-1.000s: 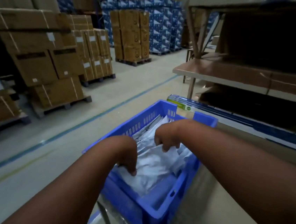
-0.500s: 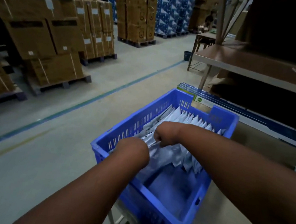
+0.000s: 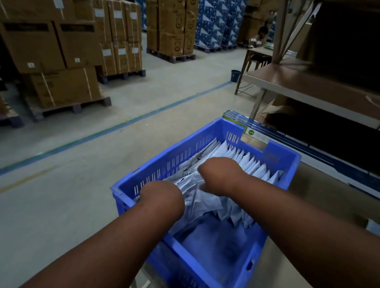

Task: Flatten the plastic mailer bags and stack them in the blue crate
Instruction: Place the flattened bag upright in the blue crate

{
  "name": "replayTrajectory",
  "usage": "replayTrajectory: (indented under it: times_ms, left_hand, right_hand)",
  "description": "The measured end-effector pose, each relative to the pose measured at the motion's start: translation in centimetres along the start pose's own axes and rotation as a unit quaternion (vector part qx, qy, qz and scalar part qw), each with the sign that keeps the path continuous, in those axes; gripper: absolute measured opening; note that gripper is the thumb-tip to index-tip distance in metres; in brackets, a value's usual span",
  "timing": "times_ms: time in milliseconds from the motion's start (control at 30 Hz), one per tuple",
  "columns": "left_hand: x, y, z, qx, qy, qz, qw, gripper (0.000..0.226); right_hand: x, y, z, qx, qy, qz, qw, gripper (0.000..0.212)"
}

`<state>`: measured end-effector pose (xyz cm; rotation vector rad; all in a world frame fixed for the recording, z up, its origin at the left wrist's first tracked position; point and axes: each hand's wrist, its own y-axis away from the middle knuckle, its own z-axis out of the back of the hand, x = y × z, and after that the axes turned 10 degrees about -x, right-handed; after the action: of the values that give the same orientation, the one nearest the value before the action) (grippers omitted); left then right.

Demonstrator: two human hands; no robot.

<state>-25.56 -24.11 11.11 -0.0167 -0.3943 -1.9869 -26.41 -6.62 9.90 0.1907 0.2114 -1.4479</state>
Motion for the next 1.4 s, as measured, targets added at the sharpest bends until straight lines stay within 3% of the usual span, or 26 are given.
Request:
replayTrajectory:
  times_ms: [133,200,367,533,700,767,833,1100,1300,1400]
  left_hand:
    - [0.0,0.0,0.1,-0.005,0.008,-0.005,1.0,0.043]
    - [0.1,0.0,0.1,-0.008,0.01,-0.003,1.0,0.046]
    - [0.3,-0.7,-0.2,0.005,0.028,0.026,0.999,0.051]
    - [0.3,-1.0,-0.7,-0.03,0.038,0.044,0.998,0.037]
    - [0.3,-0.8,-0.6,-0.026,0.023,0.041,0.999,0.042]
    - [0.4,-0.8,-0.5,-0.015,0.023,0.043,0.999,0.048]
    - [0.3,-0.6,-0.6,-0.016,0.022,0.044,0.999,0.05]
    - [0.1,-0.4,-0.8,-0.033,0.017,0.043,0.998,0.054]
    - [-1.1,0.4,0.8,-0.06,0.015,0.026,0.998,0.064]
    - [-2.6,1.0,2.6,-0.104,0.026,-0.008,0.994,0.056]
  right_hand:
    - [1.7,-0.1,-1.5,0.229,-0.035,0.103,0.967,0.019]
    - [2.3,-0.8,-3.1,0.278,-0.051,0.111,0.953,0.019]
    - [2.6,-2.9,-5.3,0.298,-0.083,0.081,0.947,0.038]
    - [1.1,-2.7,-5.8,0.233,-0.068,0.11,0.964,0.06]
    - [1.4,-1.5,-4.4,0.28,-0.051,0.096,0.954,0.039]
    - [0.8,-1.3,-4.0,0.276,-0.05,0.124,0.952,0.038]
    - [-0.4,-0.4,-3.1,0.263,-0.076,0.091,0.958,0.034]
    - [-3.6,2.5,-2.1,0.257,-0.06,0.053,0.963,0.036]
    - [-2.2,3.3,-0.5,0.189,-0.078,0.083,0.975,0.039]
    - [-2.6,4.6,1.0,0.172,-0.085,0.082,0.978,0.04]
